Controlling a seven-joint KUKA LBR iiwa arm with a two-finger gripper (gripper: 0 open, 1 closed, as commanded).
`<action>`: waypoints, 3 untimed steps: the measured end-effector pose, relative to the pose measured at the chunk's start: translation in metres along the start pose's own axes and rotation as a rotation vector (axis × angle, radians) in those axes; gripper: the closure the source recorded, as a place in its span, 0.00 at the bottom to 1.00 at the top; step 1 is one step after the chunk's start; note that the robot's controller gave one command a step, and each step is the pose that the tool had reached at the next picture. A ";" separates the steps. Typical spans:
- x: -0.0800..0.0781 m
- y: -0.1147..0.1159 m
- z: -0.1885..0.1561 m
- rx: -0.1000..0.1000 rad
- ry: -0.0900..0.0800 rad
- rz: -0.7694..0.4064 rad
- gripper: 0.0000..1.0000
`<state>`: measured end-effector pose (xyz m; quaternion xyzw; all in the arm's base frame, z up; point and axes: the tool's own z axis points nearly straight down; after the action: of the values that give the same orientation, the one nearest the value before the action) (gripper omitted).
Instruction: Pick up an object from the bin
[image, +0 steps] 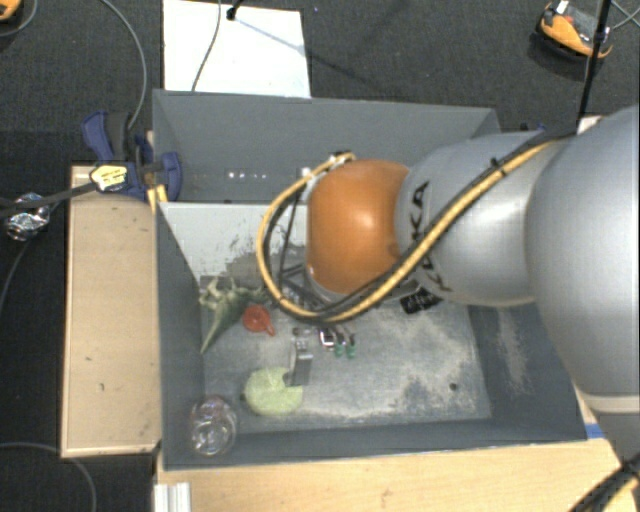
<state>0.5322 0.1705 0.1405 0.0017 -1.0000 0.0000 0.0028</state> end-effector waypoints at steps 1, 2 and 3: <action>-0.001 -0.001 -0.004 -0.001 -0.006 0.003 0.00; 0.006 -0.005 0.022 -0.003 -0.014 -0.044 0.00; 0.020 -0.002 0.045 0.001 0.000 -0.178 0.00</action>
Offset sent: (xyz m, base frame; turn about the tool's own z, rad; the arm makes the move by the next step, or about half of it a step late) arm -0.0252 -0.0127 -0.0705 -0.1126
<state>0.5120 0.1684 0.0959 0.0908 -0.9959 0.0004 0.0026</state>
